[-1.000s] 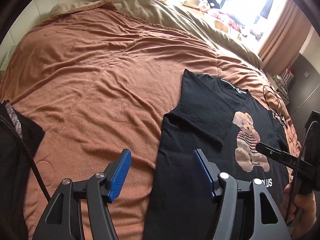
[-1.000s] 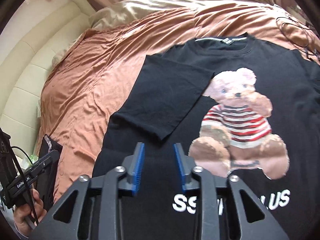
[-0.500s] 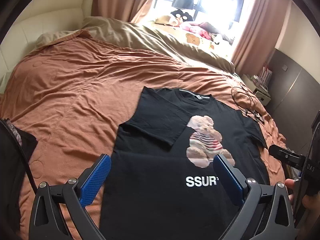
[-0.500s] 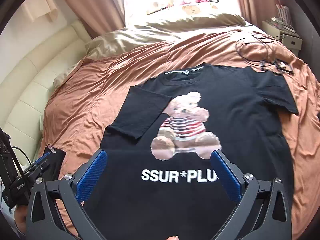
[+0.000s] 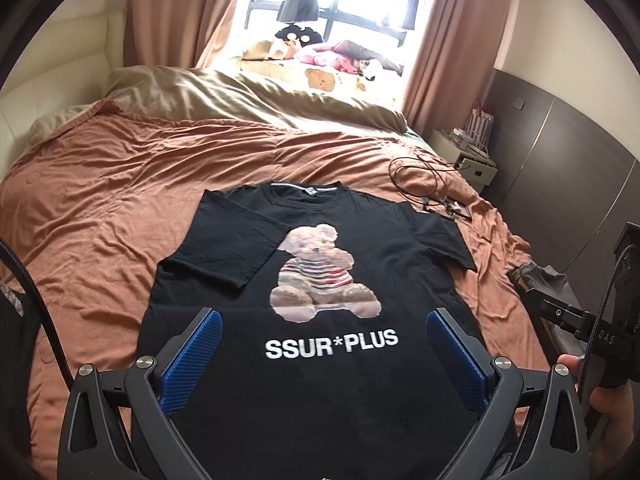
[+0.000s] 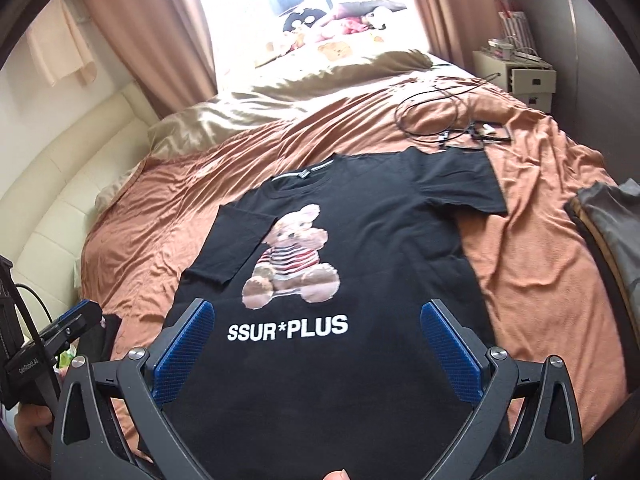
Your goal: Fold small clothes
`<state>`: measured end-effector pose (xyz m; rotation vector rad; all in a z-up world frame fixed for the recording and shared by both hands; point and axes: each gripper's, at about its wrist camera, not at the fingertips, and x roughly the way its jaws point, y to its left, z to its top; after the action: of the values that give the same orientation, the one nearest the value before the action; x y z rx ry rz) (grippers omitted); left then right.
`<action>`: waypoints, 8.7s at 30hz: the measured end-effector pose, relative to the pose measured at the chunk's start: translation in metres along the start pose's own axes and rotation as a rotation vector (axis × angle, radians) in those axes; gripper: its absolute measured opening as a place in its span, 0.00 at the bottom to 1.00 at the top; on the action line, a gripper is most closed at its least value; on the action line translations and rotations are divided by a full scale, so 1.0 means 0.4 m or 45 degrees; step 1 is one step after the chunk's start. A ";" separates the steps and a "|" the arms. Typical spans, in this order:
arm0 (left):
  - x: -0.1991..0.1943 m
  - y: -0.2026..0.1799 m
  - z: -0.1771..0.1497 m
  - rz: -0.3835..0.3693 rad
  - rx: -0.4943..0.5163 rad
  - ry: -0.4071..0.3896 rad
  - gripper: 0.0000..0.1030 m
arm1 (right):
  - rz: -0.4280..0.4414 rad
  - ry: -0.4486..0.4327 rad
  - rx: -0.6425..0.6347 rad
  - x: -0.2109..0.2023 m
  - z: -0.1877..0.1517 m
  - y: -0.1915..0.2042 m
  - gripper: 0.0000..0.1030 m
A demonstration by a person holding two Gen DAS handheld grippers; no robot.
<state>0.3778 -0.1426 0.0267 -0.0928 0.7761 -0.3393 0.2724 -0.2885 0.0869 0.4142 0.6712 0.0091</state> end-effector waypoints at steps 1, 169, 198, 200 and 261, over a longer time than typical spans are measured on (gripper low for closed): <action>0.000 -0.024 0.001 -0.003 0.019 0.004 1.00 | -0.031 -0.009 0.013 -0.013 -0.002 -0.019 1.00; 1.027 -0.680 0.083 -0.272 0.523 0.527 0.43 | 0.162 -0.079 0.832 0.494 0.092 -0.676 0.46; 0.947 -0.503 0.235 -0.143 0.412 0.351 0.11 | 0.214 -0.061 0.694 0.550 0.133 -0.561 0.45; 0.932 -0.470 0.249 -0.128 0.394 0.339 0.11 | 0.213 -0.058 0.678 0.561 0.138 -0.547 0.45; 0.622 0.088 0.255 0.080 0.030 0.254 0.72 | 0.068 0.001 0.364 0.505 0.152 -0.293 0.74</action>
<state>0.6232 -0.1967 -0.0748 -0.0125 0.9698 -0.3004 0.4536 -0.3904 -0.0359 0.7070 0.6639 -0.0361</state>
